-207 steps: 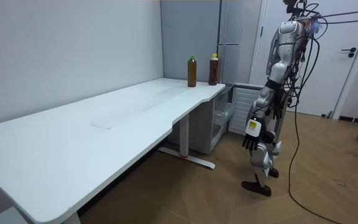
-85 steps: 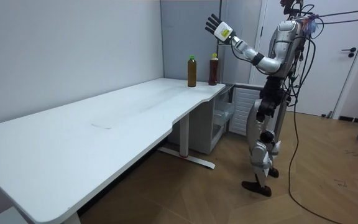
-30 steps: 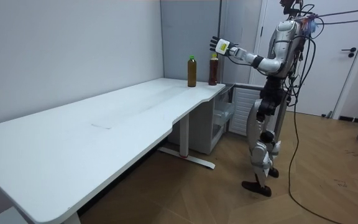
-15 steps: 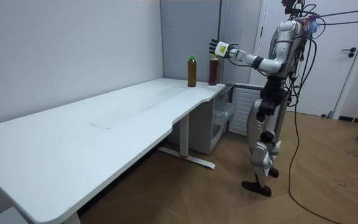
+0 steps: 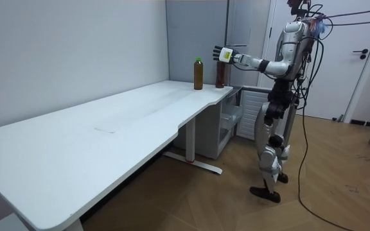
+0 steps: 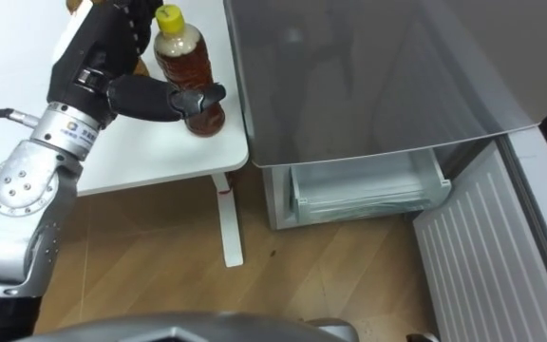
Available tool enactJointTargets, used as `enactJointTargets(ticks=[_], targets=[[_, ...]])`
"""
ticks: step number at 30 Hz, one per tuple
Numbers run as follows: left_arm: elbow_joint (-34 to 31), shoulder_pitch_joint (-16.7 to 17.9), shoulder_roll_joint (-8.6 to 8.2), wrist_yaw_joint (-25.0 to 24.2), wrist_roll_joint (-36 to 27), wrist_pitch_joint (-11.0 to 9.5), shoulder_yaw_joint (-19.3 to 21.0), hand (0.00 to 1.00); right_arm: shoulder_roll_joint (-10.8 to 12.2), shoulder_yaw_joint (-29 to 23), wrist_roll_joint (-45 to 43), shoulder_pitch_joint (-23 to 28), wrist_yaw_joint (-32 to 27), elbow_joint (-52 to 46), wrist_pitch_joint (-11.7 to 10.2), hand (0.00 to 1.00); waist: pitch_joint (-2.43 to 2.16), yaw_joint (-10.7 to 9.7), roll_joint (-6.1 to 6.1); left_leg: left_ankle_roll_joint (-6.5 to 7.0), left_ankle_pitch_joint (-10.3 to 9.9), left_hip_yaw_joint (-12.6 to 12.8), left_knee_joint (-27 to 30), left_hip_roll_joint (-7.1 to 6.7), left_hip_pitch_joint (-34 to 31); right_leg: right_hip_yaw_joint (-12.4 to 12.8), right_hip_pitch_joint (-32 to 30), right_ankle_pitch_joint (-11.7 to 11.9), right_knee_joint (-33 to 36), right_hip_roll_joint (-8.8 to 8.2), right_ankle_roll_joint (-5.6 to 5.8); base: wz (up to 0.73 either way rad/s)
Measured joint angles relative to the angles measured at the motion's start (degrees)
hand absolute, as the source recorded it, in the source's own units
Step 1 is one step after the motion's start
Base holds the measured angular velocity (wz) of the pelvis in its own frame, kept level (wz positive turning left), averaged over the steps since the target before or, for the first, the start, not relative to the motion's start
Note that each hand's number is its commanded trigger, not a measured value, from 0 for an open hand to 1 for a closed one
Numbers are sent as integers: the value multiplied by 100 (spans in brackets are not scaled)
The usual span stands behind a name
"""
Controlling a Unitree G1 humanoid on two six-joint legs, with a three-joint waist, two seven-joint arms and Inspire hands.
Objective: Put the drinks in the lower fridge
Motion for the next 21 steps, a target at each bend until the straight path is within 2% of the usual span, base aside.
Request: enactJointTargets(ticks=[5,12,21], targets=[[107,0,0,34,3,6,0,0,1,1,0,-3,50,-11,70,0,0,12,-1,0,0,23,8,0,-4,31,3,0,6,0,0,-2],[296,0,0,80,-127,119,9,0,32,-7,-76,-12,106,-14,136,0,-6,-19,2,2,1,74,19,8,-14,81,18,0,29,0,-1,-3],[519,0,-30,211,-282,178,10,0,129,-8,-247,-2,231,-61,259,0,-26,-22,83,2,1,73,5,10,-19,80,4,1,39,3,-1,0]])
